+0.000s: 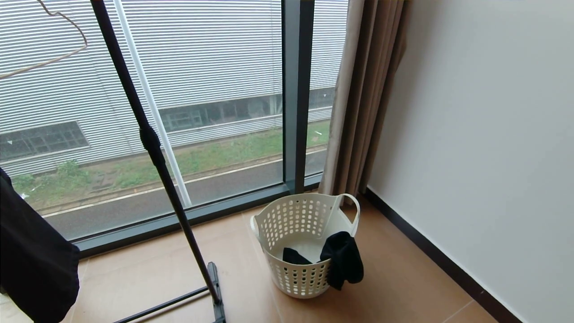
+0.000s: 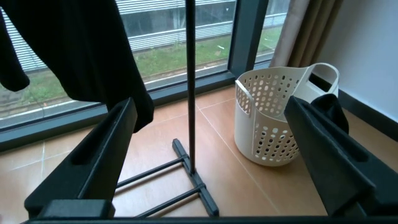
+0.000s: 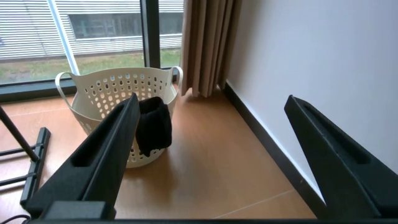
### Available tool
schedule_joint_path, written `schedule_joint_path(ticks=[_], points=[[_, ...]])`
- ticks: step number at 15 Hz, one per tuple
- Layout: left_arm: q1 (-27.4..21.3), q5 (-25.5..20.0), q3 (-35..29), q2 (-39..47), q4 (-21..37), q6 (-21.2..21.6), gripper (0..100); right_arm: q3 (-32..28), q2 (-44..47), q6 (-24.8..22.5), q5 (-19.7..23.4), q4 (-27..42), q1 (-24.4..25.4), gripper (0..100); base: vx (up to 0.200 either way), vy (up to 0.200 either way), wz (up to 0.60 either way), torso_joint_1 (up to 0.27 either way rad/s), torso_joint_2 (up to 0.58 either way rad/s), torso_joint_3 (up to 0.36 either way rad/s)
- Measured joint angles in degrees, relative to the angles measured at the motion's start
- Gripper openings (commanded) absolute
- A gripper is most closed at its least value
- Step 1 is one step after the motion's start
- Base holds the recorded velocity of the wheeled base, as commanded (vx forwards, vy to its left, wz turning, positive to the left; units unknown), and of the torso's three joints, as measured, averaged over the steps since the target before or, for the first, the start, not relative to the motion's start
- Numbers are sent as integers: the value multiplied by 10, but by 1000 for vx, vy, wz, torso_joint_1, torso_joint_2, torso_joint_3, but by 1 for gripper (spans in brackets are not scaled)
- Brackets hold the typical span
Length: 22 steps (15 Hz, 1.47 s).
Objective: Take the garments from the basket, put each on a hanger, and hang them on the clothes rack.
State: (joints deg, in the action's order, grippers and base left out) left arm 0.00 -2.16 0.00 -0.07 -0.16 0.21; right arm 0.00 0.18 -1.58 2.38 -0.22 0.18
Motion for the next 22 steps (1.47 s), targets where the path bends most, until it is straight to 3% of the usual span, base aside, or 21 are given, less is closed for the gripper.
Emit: schedule_joint_path(ticks=[10,22], points=[[1,-4,0,0,3,9,100,0,0,0,0,0,0,100,0,0,0,0,0,-9],[1,-4,0,0,3,9,100,0,0,0,0,0,0,100,0,0,0,2,3,-186]])
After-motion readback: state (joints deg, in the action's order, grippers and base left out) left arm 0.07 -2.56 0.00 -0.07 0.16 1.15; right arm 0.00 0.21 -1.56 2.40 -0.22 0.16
